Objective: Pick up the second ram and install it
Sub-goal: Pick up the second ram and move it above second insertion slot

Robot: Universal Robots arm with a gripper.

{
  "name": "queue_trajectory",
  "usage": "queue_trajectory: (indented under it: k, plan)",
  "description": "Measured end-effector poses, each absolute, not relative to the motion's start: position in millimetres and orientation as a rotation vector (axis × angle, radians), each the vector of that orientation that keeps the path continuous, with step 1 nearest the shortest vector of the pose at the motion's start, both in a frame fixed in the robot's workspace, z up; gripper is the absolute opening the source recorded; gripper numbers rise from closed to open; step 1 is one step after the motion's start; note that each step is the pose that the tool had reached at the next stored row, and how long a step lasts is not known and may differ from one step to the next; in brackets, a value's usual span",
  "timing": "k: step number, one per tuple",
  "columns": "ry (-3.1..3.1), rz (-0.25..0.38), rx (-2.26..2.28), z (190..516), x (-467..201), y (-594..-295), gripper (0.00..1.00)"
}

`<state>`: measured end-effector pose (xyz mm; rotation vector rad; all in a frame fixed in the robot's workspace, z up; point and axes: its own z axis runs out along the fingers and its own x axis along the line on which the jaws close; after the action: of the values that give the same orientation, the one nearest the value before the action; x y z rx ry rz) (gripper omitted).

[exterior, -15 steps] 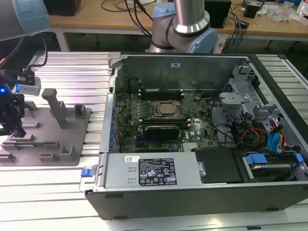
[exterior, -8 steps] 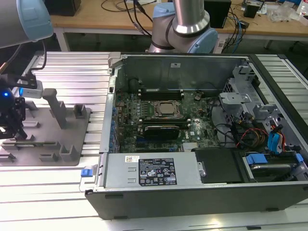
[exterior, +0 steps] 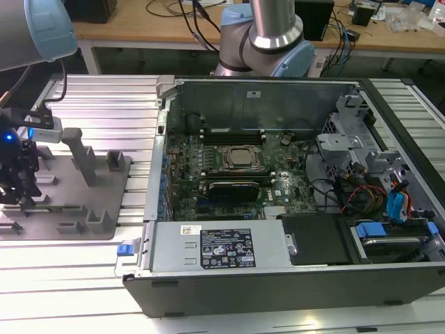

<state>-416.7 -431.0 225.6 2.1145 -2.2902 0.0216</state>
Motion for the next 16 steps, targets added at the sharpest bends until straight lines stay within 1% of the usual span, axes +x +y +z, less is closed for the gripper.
queue_trajectory:
  k: [10, 16]
  plan:
    - [-2.244, 0.023, 2.163, 217.9, -416.7, -434.9, 0.28]
    - [-2.241, 0.003, 2.185, 213.0, -416.8, -435.1, 0.28]
